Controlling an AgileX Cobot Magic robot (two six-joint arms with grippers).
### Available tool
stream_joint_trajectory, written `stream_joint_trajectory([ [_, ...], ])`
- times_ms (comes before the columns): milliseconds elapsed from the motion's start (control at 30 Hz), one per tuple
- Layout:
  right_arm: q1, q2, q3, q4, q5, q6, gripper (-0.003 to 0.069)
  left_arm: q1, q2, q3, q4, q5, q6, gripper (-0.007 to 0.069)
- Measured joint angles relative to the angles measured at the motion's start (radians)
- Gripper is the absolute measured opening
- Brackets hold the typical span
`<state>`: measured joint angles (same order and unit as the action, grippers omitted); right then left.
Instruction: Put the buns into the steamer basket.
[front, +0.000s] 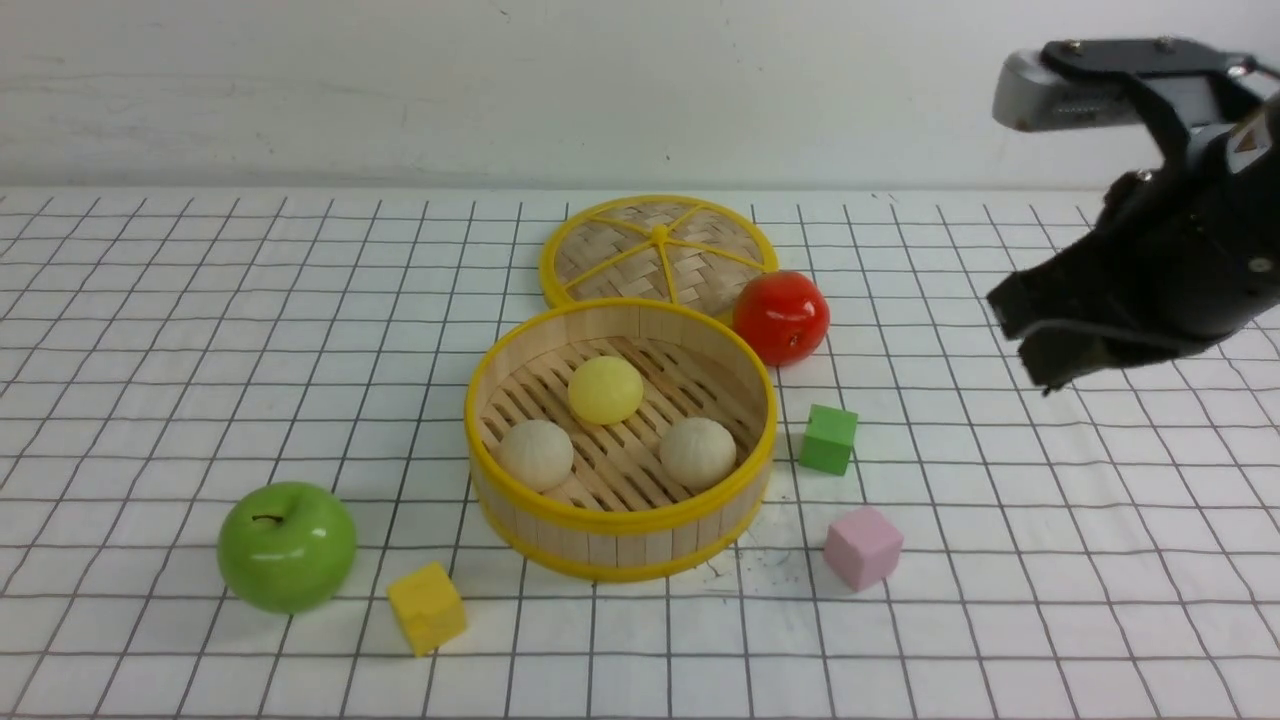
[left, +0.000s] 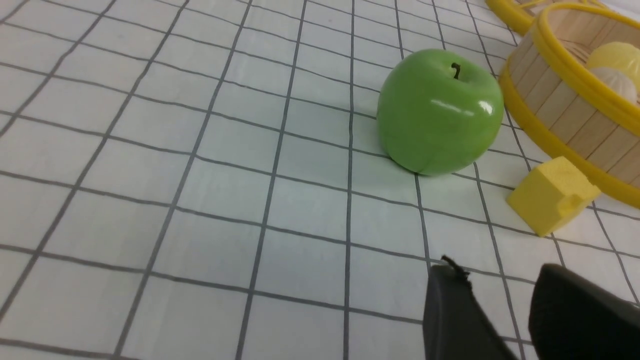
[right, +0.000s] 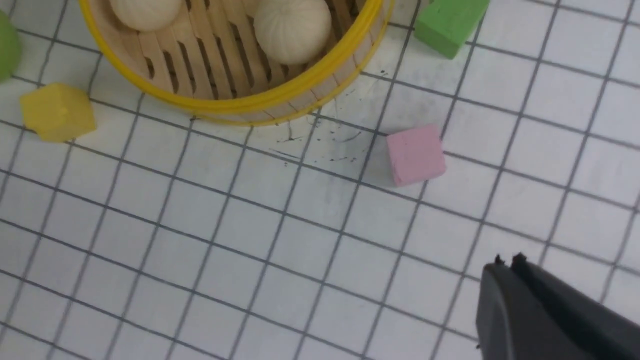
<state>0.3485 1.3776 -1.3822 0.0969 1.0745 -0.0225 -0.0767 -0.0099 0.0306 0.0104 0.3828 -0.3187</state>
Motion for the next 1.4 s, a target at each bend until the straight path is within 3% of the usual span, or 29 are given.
stream_joint_trajectory([
  [100, 0.000, -0.101, 0.039, -0.064, -0.080, -0.045, -0.0017, 0.000, 0.000, 0.000, 0.000, 0.000, 0.000, 0.0236],
  [233, -0.005, -0.329, 0.229, -0.147, -0.308, -0.048, -0.0015, 0.000, 0.000, 0.000, 0.000, 0.000, 0.000, 0.0237],
  [267, -0.026, -0.460, 0.358, -0.160, -0.448, -0.043, -0.0013, 0.000, 0.000, 0.000, 0.000, 0.000, 0.000, 0.0237],
  [333, -0.044, -0.537, 0.436, -0.163, -0.520, -0.029, -0.0012, 0.000, 0.000, 0.000, 0.000, 0.000, 0.000, 0.0237],
  [433, -0.122, -0.840, 0.708, -0.187, -0.677, 0.037, -0.0010, 0.000, 0.000, 0.000, 0.000, 0.000, 0.000, 0.0237],
  [600, -0.178, -1.313, 1.023, -0.228, -0.691, 0.064, -0.0008, 0.000, 0.000, 0.000, 0.000, 0.000, 0.000, 0.0237],
  [700, -0.181, -1.384, 1.080, -0.241, -0.657, 0.065, -0.0005, 0.000, 0.000, 0.000, 0.000, 0.000, 0.000, 0.0237],
  [933, -0.263, -1.363, 1.122, -0.271, -0.511, 0.076, 0.0001, 0.001, 0.000, 0.000, 0.001, 0.002, 0.001, 0.0237],
  [1200, -0.317, -1.388, 1.269, -0.279, -0.558, 0.214, 0.0002, 0.001, 0.000, 0.000, 0.001, 0.001, 0.001, 0.0237],
  [1400, -0.363, -1.388, 1.387, -0.283, -0.622, 0.247, 0.0008, 0.001, 0.000, 0.000, 0.001, 0.001, 0.002, 0.0237],
])
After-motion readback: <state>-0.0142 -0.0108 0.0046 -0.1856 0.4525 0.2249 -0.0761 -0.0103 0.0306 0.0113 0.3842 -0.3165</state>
